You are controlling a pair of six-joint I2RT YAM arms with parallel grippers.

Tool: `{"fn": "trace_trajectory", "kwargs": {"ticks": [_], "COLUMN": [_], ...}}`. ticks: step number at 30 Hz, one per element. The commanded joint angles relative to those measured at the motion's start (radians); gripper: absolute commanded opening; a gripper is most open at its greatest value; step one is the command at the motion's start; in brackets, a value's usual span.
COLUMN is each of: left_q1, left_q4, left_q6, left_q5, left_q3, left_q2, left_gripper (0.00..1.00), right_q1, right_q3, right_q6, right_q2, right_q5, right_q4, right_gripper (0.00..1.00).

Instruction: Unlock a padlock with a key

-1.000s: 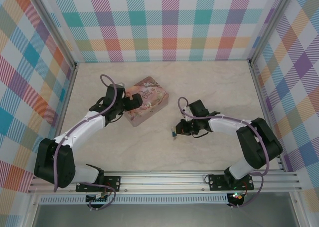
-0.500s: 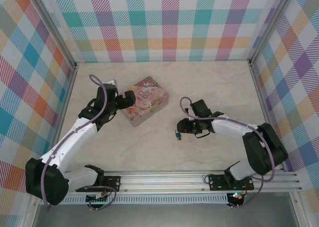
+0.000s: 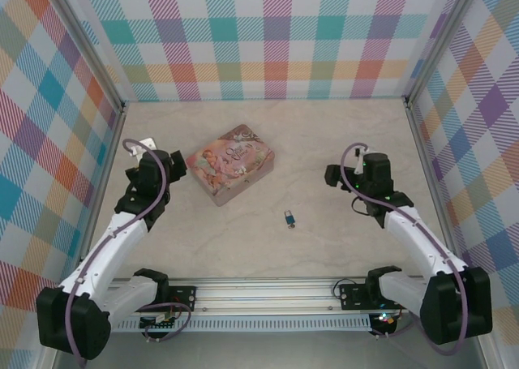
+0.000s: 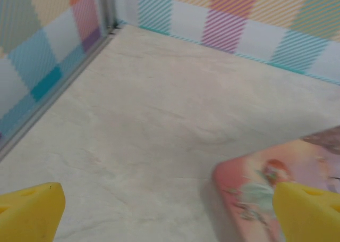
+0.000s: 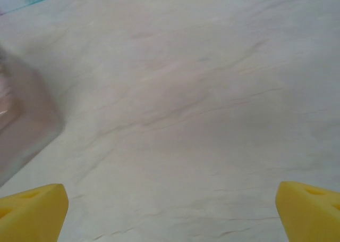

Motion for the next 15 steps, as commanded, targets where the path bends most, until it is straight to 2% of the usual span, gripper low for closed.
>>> {"fn": "trace_trajectory", "kwargs": {"ticks": [1, 3, 7, 11, 15], "left_q1": [0.057, 0.073, 0.091, 0.092, 0.092], "left_q4": [0.163, 0.207, 0.311, 0.404, 0.481], "left_q6": [0.066, 0.077, 0.145, 0.182, 0.204], "left_q5": [-0.033, -0.056, 0.005, 0.056, 0.105], "left_q3": [-0.077, -0.117, -0.196, -0.270, -0.317], "left_q2": [0.000, 0.014, 0.036, 0.031, 0.037], "left_gripper": [1.00, 1.00, 1.00, 1.00, 1.00], "right_q1": [-0.078, -0.116, -0.147, -0.151, -0.150], "right_q3": [-0.084, -0.136, -0.207, -0.290, -0.283], "right_q6": [-0.075, -0.094, -0.132, -0.194, -0.280], "right_q2": [0.003, 0.018, 0.085, 0.200, 0.289], "right_q5": [0.069, 0.090, 0.098, 0.042, -0.048], "right_q4": [0.167, 0.263, 0.488, 0.820, 0.930], "right_gripper": [1.00, 1.00, 1.00, 1.00, 1.00]}}
